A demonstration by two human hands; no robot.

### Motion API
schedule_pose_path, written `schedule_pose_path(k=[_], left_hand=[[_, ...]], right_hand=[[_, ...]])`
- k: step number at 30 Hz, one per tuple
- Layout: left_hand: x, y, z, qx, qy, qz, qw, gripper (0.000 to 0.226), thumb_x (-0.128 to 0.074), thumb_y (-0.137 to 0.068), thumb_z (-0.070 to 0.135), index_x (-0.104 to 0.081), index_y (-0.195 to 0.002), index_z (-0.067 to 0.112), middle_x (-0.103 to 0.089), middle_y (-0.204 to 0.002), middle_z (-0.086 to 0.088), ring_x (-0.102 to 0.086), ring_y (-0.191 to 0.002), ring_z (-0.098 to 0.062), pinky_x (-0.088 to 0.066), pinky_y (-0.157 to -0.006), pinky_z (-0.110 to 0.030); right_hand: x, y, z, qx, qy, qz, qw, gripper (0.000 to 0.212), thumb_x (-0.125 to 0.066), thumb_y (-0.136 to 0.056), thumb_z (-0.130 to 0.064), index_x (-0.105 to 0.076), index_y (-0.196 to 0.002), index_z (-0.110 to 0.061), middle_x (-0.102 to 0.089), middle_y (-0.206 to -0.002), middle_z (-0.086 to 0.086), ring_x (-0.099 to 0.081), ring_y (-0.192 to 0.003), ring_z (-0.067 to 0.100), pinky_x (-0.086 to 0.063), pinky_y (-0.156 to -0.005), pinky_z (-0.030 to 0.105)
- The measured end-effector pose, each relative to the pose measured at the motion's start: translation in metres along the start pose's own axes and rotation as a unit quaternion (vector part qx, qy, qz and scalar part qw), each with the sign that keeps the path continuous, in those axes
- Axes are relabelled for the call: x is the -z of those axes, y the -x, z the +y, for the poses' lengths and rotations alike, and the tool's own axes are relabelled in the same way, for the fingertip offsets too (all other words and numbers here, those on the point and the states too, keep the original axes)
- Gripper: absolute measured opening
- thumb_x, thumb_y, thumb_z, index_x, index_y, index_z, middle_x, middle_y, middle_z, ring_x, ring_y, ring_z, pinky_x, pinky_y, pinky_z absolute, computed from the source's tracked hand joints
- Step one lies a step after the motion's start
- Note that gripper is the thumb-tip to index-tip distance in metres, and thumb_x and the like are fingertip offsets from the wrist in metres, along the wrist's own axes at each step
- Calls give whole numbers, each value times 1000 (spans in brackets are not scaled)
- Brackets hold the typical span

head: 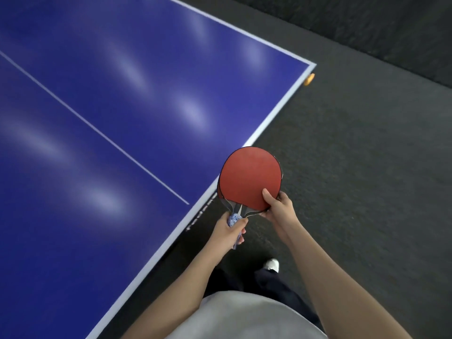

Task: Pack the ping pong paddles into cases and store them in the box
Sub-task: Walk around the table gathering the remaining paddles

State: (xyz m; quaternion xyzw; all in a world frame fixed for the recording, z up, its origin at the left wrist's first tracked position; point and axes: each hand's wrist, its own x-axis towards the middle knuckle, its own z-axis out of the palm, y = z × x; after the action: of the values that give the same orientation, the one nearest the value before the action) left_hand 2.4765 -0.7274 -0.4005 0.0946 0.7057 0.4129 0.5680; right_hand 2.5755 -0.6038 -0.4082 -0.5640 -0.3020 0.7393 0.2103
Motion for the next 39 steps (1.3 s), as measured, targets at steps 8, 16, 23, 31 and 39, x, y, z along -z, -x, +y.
schedule_pose_path(k=[8,16,23,31,39], left_hand=[[-151,-20,34,-6,-54,-58,997,12,-63,-91,25,-56,-99,18,-61,-78,-2,-56,-60,-10,-52,-58,-20],[-258,-40,67,-22,-112,-120,986,13,-62,-92,22,-56,-100,14,-59,-75,-3,-53,-56,-11,-51,-57,-23],[-318,-86,106,-3,-151,-119,981,23,-63,-91,27,-53,-111,20,-63,-82,1,-59,-61,-7,-48,-47,-12],[-392,-188,191,5,-113,-131,985,22,-65,-89,24,-55,-106,15,-61,-77,-4,-56,-57,-11,-50,-53,-22],[-443,-258,282,7,-84,-144,986,17,-65,-90,25,-55,-103,21,-62,-78,-3,-57,-58,-10,-52,-55,-20]], right_hand=[[146,-10,-64,49,-40,69,996,46,-65,-90,-25,-44,-129,-10,-58,-124,6,-62,-106,23,-57,-82,39],[246,-25,-106,77,-96,132,984,40,-64,-91,-26,-47,-123,-11,-60,-118,3,-62,-104,19,-57,-83,39],[290,-71,-152,83,-112,147,979,36,-64,-91,-26,-49,-121,-13,-61,-118,3,-63,-104,19,-57,-85,40],[322,-170,-261,79,-87,159,980,45,-64,-90,-27,-46,-128,-10,-60,-122,5,-63,-105,21,-56,-88,41],[339,-246,-367,76,-55,155,984,52,-64,-90,-31,-43,-133,-10,-59,-125,5,-62,-106,22,-57,-79,33]])
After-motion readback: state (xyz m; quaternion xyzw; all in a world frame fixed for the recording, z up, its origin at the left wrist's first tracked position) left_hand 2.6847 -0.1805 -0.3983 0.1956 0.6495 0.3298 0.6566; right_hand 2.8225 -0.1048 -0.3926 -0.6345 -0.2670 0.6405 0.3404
